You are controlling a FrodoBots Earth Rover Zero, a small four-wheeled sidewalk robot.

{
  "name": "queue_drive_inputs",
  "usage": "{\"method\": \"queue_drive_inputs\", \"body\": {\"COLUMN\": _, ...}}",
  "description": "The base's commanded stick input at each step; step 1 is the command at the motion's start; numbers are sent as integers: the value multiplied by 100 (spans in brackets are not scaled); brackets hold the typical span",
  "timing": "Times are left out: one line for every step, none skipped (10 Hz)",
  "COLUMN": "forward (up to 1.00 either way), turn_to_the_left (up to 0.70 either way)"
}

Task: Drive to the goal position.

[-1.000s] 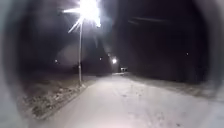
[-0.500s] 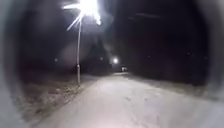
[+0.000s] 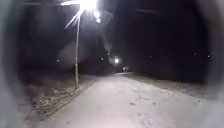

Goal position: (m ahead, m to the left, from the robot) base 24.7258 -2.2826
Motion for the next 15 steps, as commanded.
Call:
{"method": "queue_drive_inputs", "body": {"forward": 70, "turn_to_the_left": 0}}
{"method": "queue_drive_inputs", "body": {"forward": 70, "turn_to_the_left": 0}}
{"method": "queue_drive_inputs", "body": {"forward": 70, "turn_to_the_left": 0}}
{"method": "queue_drive_inputs", "body": {"forward": 70, "turn_to_the_left": 0}}
{"method": "queue_drive_inputs", "body": {"forward": 70, "turn_to_the_left": 0}}
{"method": "queue_drive_inputs", "body": {"forward": 70, "turn_to_the_left": 0}}
{"method": "queue_drive_inputs", "body": {"forward": 70, "turn_to_the_left": 0}}
{"method": "queue_drive_inputs", "body": {"forward": 70, "turn_to_the_left": 0}}
{"method": "queue_drive_inputs", "body": {"forward": 70, "turn_to_the_left": 0}}
{"method": "queue_drive_inputs", "body": {"forward": 70, "turn_to_the_left": 0}}
{"method": "queue_drive_inputs", "body": {"forward": 70, "turn_to_the_left": 0}}
{"method": "queue_drive_inputs", "body": {"forward": 70, "turn_to_the_left": 0}}
{"method": "queue_drive_inputs", "body": {"forward": 70, "turn_to_the_left": 0}}
{"method": "queue_drive_inputs", "body": {"forward": 70, "turn_to_the_left": 0}}
{"method": "queue_drive_inputs", "body": {"forward": 70, "turn_to_the_left": 0}}
